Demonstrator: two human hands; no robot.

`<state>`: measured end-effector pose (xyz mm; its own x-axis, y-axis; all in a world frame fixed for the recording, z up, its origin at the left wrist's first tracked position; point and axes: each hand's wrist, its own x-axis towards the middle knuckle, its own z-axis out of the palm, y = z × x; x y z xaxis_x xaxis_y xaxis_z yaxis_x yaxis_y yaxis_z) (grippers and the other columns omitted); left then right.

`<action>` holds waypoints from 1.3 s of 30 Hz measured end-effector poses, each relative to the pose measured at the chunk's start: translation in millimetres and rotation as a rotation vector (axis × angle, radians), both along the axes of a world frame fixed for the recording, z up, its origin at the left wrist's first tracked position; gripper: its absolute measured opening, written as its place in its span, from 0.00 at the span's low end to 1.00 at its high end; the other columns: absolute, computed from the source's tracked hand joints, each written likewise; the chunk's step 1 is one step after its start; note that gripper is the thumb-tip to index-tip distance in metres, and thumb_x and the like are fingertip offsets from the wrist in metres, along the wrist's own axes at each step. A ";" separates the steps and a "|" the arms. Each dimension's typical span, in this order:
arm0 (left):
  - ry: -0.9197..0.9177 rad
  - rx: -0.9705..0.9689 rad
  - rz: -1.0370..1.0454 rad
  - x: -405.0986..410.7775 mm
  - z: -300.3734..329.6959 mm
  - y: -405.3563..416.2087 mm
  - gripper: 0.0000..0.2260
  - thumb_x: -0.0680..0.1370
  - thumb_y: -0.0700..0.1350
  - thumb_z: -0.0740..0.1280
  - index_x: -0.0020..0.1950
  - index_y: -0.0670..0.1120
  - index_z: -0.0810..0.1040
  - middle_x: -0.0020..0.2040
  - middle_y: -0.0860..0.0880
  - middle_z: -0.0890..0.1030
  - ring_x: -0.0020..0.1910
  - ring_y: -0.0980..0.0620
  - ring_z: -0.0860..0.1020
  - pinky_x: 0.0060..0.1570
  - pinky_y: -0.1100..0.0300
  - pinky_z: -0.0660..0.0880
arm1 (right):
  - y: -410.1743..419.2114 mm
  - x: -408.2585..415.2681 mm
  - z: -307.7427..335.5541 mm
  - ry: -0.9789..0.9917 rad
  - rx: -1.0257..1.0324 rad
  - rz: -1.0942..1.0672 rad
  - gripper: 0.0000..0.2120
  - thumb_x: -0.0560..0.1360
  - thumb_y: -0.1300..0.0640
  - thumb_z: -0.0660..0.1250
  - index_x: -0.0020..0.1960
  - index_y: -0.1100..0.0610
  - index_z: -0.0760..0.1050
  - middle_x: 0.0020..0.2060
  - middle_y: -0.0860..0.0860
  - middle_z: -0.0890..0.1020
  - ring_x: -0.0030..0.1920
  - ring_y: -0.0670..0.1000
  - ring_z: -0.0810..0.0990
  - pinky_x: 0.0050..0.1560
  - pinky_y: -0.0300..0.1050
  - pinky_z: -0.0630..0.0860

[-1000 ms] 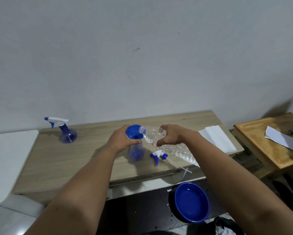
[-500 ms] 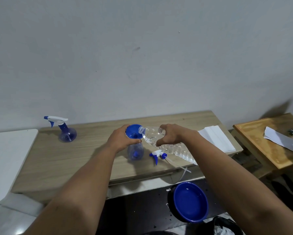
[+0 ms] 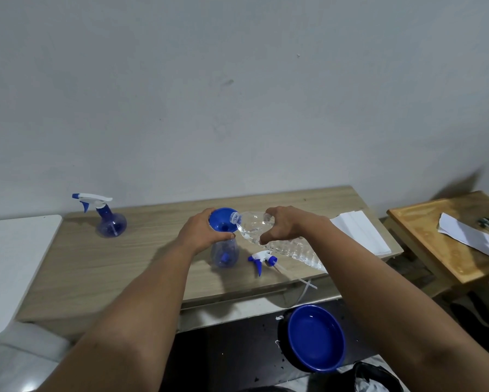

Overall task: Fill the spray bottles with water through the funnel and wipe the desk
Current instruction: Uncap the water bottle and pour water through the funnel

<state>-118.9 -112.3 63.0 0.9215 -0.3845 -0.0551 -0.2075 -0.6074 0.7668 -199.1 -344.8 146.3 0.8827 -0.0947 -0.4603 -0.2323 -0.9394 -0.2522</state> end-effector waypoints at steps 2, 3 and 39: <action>0.000 0.000 0.001 0.1 -0.4 0.3 0.30 0.61 0.57 0.82 0.60 0.60 0.76 0.51 0.62 0.80 0.50 0.56 0.80 0.52 0.54 0.79 | 0.5 -0.7 1.2 -0.005 -0.001 0.003 0.39 0.71 0.38 0.77 0.75 0.54 0.69 0.64 0.53 0.79 0.56 0.56 0.83 0.57 0.50 0.79; -0.001 0.000 0.001 -0.2 -0.1 0.3 0.30 0.61 0.57 0.82 0.60 0.60 0.76 0.50 0.62 0.80 0.50 0.56 0.80 0.52 0.54 0.79 | 0.6 -0.9 1.4 -0.009 -0.005 0.007 0.39 0.71 0.38 0.77 0.76 0.54 0.69 0.66 0.53 0.78 0.58 0.57 0.82 0.59 0.51 0.78; 0.029 0.000 0.011 1.6 -3.7 0.2 0.36 0.59 0.62 0.81 0.65 0.58 0.76 0.56 0.60 0.81 0.56 0.55 0.79 0.57 0.52 0.78 | -16.4 -7.1 -39.0 -0.326 0.473 -0.204 0.32 0.64 0.37 0.79 0.65 0.41 0.74 0.46 0.52 0.87 0.48 0.52 0.86 0.59 0.52 0.81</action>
